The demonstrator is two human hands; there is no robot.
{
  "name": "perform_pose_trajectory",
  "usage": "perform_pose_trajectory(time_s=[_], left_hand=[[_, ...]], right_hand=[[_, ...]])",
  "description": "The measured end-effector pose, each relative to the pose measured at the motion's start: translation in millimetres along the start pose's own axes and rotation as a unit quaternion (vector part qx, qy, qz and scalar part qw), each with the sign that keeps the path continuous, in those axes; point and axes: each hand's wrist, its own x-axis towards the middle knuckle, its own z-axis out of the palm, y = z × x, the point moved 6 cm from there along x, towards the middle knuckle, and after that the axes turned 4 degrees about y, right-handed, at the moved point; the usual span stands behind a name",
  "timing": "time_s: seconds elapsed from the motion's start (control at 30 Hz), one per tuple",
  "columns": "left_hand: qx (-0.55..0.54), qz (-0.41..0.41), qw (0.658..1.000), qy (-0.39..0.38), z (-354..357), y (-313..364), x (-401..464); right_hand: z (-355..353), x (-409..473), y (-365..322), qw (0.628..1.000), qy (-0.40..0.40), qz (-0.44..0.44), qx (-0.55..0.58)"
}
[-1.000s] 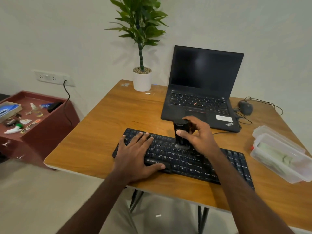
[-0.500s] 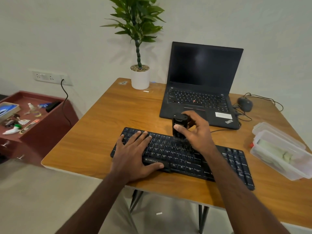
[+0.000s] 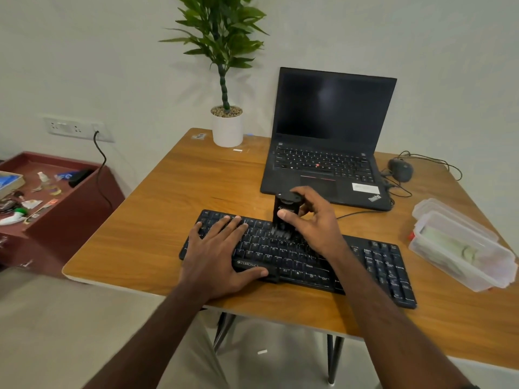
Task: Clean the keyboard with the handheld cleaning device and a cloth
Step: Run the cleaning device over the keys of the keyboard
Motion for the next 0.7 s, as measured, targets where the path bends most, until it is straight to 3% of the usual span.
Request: perform_pose_trajectory(time_s=[0.23,0.4,0.57,0.7], left_hand=[[-0.007,-0.002,1.0,-0.001,-1.1,-0.1,-0.6],[0.001,-0.001,1.0,-0.009,-1.9,-0.1,-0.2],[0.002,-0.001,1.0,-0.012,-0.7,-0.7,0.2],[0.002,-0.001,1.0,-0.011,0.2,-1.3,-0.8]], right_hand=[[-8.7,-9.6,-3.8,1.0,-0.007,-0.02,0.008],[-37.3,-9.1,5.8,0.998,0.058,0.027,0.025],[-29.5,-22.6,-0.2,1.0,0.017,-0.001,-0.01],[-50.9,-18.3,1.8,0.998,0.057,0.037,-0.009]])
